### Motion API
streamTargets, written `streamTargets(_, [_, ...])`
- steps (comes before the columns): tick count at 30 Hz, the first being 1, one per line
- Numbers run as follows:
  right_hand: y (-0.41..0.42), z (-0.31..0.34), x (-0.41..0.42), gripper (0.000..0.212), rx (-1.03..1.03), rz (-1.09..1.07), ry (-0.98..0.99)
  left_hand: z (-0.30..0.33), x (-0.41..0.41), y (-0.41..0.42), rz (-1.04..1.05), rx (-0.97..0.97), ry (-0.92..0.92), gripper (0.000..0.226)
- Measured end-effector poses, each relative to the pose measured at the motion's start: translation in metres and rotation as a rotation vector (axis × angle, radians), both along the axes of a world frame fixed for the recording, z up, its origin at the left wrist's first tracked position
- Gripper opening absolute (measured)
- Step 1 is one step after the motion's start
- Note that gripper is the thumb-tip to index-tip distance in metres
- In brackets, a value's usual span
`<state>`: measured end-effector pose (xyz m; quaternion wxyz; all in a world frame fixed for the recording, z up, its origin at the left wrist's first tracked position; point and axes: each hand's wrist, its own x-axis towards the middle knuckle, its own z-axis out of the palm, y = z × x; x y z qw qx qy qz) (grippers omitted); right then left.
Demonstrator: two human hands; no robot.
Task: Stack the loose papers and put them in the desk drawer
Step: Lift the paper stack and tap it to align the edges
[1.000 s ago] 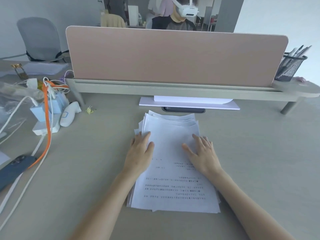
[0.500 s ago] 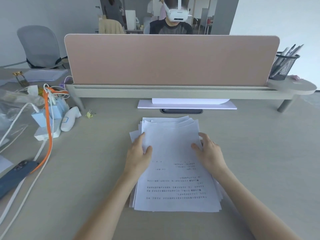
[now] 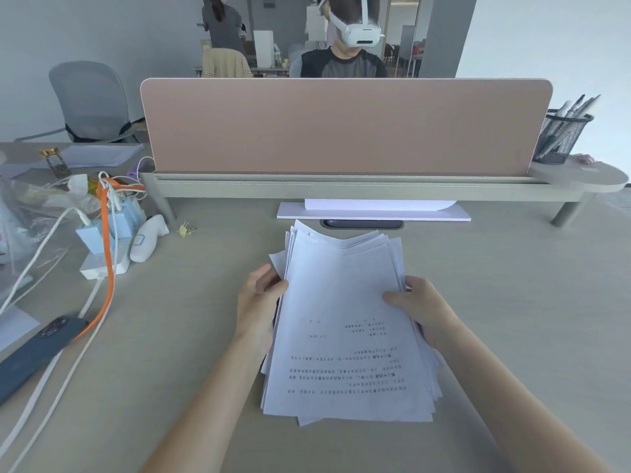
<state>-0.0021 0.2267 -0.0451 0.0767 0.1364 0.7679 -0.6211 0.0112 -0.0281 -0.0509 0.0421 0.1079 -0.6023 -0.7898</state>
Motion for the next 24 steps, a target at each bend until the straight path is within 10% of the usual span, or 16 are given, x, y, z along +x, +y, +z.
streamTargets(9, [0.001, 0.0, 0.002, 0.024, -0.085, 0.041, 0.089, -0.003, -0.002, -0.004, 0.056, 0.052, -0.035, 0.064])
streamTargets(17, [0.001, 0.019, 0.007, 0.024, -0.254, 0.026, 0.265, 0.014, 0.003, -0.004, -0.217, 0.04, -0.218, 0.038])
streamTargets(24, [0.004, 0.072, 0.022, 0.032, -0.202, 0.058, 0.441, 0.069, 0.008, 0.001, -0.176, -0.14, 0.079, 0.018])
